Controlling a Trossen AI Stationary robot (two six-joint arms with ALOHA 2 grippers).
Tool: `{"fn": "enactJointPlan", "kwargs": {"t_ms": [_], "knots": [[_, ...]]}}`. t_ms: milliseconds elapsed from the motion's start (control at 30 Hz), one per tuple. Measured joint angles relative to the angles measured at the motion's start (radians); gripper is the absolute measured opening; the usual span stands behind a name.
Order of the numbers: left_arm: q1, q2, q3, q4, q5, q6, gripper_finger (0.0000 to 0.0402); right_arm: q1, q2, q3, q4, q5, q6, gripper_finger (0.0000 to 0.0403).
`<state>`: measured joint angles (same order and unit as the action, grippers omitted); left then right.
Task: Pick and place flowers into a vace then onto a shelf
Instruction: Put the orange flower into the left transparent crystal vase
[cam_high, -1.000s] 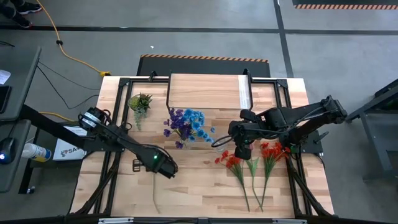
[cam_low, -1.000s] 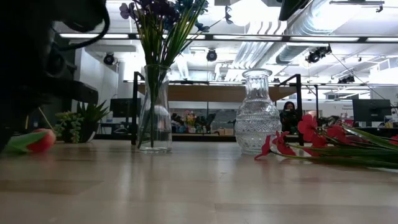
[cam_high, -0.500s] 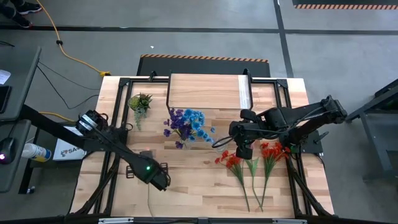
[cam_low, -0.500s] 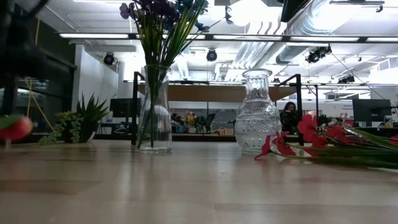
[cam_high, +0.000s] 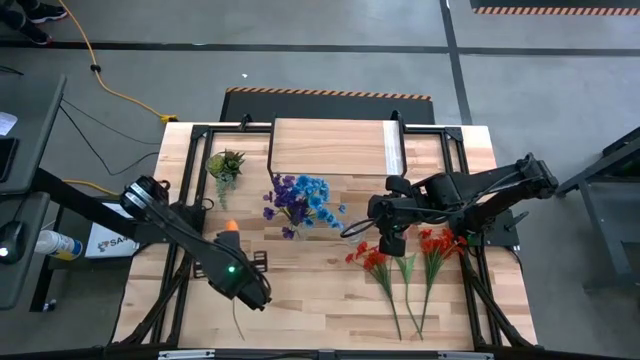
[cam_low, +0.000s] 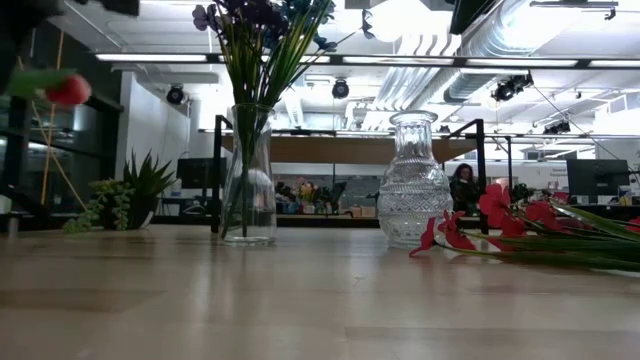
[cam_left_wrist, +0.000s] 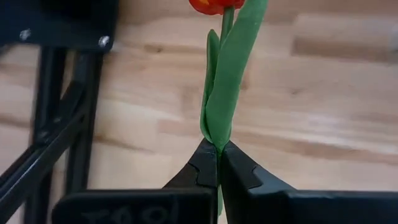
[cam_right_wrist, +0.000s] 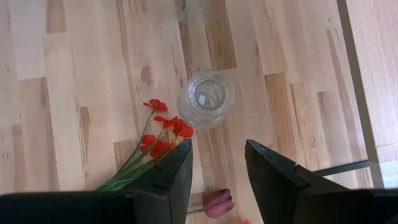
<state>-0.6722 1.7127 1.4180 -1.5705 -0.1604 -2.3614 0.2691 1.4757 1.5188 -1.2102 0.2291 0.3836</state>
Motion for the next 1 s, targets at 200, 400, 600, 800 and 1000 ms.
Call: {"fn": "enactJointPlan", "kwargs": {"t_ms": [200, 400, 600, 800, 1000], "knots": [[-0.003, -0.008, 0.017, 0.002, -0.016, -0.002, 0.0035, 0.0, 0.0, 0.0, -0.004, 0.0, -0.003, 0.0139], [-0.003, -0.016, 0.054, -0.003, -0.014, 0.037, 0.0035, 0.0, 0.0, 0.0, -0.005, 0.003, -0.03, 0.0139], [-0.003, -0.017, 0.158, 0.0, -0.043, 0.152, 0.0035, 0.0, 0.0, 0.0, -0.004, 0.013, -0.052, 0.0139], [-0.003, -0.017, 0.262, 0.0, -0.045, 0.27, 0.0035, 0.0, 0.0, 0.0, -0.004, 0.037, -0.053, 0.0139], [-0.003, -0.017, 0.349, 0.0, -0.045, 0.349, 0.0035, 0.0, 0.0, 0.0, -0.004, 0.038, -0.052, 0.0139]]}}
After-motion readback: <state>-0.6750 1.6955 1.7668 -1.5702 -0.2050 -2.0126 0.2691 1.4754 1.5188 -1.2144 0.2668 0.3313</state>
